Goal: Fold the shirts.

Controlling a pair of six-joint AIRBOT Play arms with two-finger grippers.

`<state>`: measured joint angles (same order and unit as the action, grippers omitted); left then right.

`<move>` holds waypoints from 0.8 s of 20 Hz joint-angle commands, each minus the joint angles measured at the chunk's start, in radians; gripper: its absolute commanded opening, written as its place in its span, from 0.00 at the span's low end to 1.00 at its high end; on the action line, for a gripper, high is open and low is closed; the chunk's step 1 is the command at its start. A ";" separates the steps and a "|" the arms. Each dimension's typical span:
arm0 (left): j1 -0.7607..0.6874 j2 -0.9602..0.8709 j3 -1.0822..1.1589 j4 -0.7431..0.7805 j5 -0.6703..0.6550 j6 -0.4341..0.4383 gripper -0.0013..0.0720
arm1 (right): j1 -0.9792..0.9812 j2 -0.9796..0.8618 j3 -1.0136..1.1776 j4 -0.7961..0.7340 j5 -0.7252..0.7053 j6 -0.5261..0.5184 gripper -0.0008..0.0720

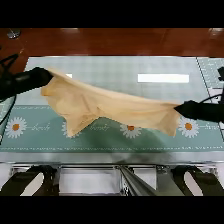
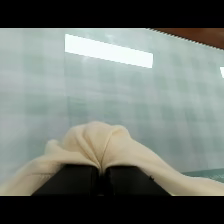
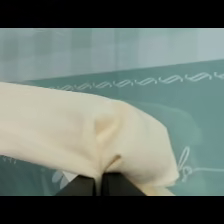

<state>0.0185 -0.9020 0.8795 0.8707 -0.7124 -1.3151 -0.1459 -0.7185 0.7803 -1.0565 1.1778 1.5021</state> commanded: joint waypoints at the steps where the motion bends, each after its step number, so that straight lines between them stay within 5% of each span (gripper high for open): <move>1: -0.043 -0.154 -0.008 -0.011 0.258 0.057 0.05 | -0.001 -0.227 -0.006 0.059 -0.284 -0.049 0.06; 3: -0.052 -0.238 0.011 -0.011 0.301 0.054 0.05 | -0.001 -0.360 0.021 0.192 -0.402 -0.097 0.06; 8: -0.056 -0.385 0.079 -0.029 0.272 -0.036 0.07 | -0.003 -0.692 0.272 0.291 -0.373 -0.117 0.06; 9: -0.053 -0.388 0.089 -0.047 0.254 -0.103 0.24 | -0.008 -0.740 0.317 0.299 -0.348 -0.070 0.06; 10: -0.050 -0.382 0.098 -0.067 0.244 -0.163 0.74 | -0.010 -0.772 0.355 0.296 -0.308 -0.024 0.26; 11: -0.045 -0.377 0.119 -0.067 0.211 -0.185 0.98 | -0.021 -0.791 0.388 0.290 -0.259 -0.015 0.72; 12: -0.028 -0.377 0.151 -0.053 0.141 -0.167 0.98 | -0.042 -0.795 0.420 0.284 -0.200 -0.032 0.88; 16: 0.179 -0.375 0.281 0.093 -0.288 -0.165 0.98 | -0.221 -0.718 0.489 0.159 0.052 -0.051 0.88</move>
<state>0.0830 -1.2739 1.0874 0.8711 -0.7155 -1.4536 -0.2630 -1.4590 1.2121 -0.8146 1.0470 1.4487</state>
